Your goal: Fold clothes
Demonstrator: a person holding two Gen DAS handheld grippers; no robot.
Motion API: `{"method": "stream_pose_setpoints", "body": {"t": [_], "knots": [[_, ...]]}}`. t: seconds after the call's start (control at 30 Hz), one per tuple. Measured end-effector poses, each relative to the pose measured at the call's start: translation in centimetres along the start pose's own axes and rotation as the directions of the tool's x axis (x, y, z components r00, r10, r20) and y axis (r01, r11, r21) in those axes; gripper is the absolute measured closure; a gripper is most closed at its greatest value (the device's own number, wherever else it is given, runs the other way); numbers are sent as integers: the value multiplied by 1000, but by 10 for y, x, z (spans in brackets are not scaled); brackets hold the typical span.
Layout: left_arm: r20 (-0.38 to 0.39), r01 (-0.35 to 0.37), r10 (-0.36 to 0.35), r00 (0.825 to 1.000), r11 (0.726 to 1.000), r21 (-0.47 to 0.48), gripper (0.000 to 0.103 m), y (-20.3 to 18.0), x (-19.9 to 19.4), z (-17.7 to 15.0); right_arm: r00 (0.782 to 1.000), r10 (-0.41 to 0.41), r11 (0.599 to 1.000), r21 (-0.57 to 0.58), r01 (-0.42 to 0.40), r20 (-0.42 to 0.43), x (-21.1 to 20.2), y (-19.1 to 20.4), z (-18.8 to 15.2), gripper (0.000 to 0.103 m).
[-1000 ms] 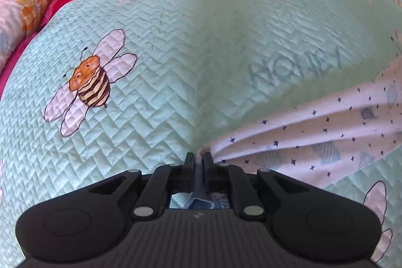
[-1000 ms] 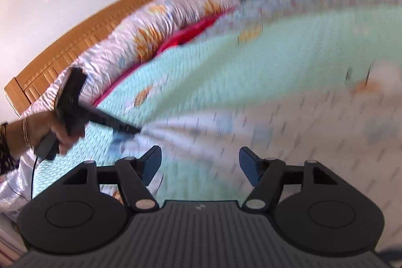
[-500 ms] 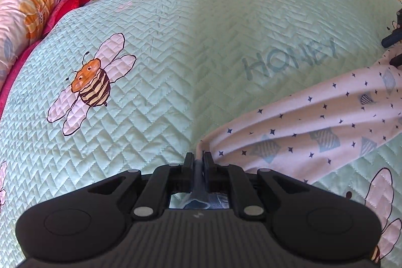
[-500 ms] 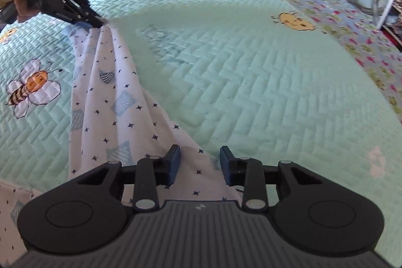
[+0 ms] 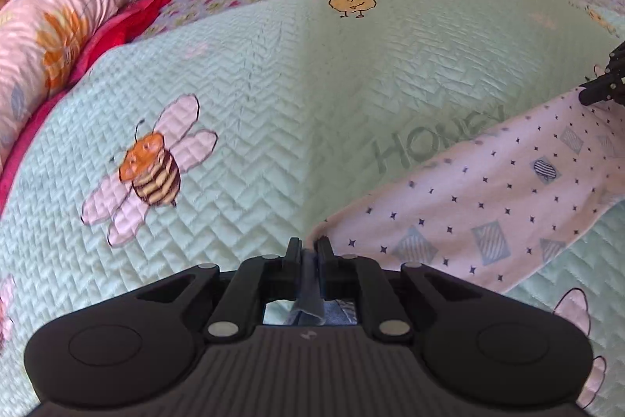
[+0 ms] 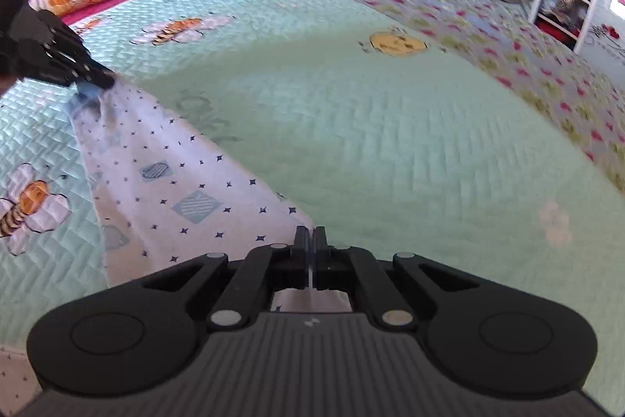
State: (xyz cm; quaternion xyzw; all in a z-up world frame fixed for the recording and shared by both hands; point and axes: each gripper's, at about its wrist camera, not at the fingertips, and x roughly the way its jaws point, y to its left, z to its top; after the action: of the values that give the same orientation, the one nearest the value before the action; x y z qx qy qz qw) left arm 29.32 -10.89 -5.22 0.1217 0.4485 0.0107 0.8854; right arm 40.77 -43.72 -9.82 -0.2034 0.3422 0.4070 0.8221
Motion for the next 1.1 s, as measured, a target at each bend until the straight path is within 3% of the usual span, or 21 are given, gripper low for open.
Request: {"method": "stream_pose_setpoints", "body": {"t": [0.13, 0.27, 0.33, 0.4, 0.5, 0.57, 0.63, 0.7, 0.73, 0.77, 0.83, 0.87, 0.9, 0.97, 1.0, 1.03, 1.1], "knots": [[-76, 7, -2, 997, 998, 68, 92, 0, 24, 6, 1000, -15, 999, 30, 15, -1, 14, 6, -11, 103], [-114, -1, 8, 994, 998, 62, 69, 11, 41, 13, 999, 49, 988, 143, -52, 22, 14, -15, -14, 97], [-112, -9, 13, 994, 999, 35, 61, 18, 44, 14, 995, 73, 971, 222, -85, 62, 8, -23, -16, 77], [-108, -17, 17, 994, 1000, 1, 44, 25, 45, 13, 987, 41, 936, 339, -93, 159, -7, -33, -22, 67], [-28, -97, 95, 995, 992, -86, 44, 36, 36, 9, 954, -84, 812, 575, -102, 288, -42, -46, -46, 67], [-26, -223, 222, 975, 957, -187, 44, 50, 31, 4, 930, -126, 705, 691, -161, 345, -63, -48, -68, 67], [-89, -308, 295, 951, 888, -340, 45, 70, 27, -7, 922, -85, 644, 727, -240, 379, -69, -42, -83, 67], [-116, -327, 310, 944, 817, -475, 53, 80, 15, -20, 913, -58, 580, 758, -299, 404, -69, -37, -96, 67], [-72, -271, 273, 959, 823, -499, 54, 75, 6, -23, 912, -49, 548, 774, -316, 407, -66, -35, -100, 67], [-15, -207, 228, 974, 853, -479, 55, 62, -1, -23, 924, -41, 519, 798, -305, 380, -55, -36, -104, 67], [80, -113, 149, 986, 929, -351, 54, 20, -13, -14, 943, -29, 462, 841, -282, 332, -36, -37, -110, 67], [115, -73, 109, 987, 957, -282, 53, -2, -18, -9, 945, -50, 445, 854, -269, 324, -33, -38, -113, 89], [137, -21, 54, 989, 972, -233, 53, -23, -21, -2, 947, -70, 427, 867, -257, 315, -30, -39, -116, 103], [158, 82, -58, 986, 986, -147, 53, -56, -18, 9, 949, -109, 389, 891, -233, 296, -23, -41, -123, 103], [159, 122, -105, 982, 988, -99, 52, -73, -14, 14, 948, -125, 380, 897, -226, 291, -21, -41, -124, 99], [158, 161, -151, 976, 986, -51, 50, -89, -10, 20, 944, -127, 409, 883, -231, 306, -25, -35, -119, 96], [100, 126, -126, 987, 992, 3, 46, -106, 10, 21, 944, -106, 459, 857, -233, 313, -24, -24, -111, 96]]}}
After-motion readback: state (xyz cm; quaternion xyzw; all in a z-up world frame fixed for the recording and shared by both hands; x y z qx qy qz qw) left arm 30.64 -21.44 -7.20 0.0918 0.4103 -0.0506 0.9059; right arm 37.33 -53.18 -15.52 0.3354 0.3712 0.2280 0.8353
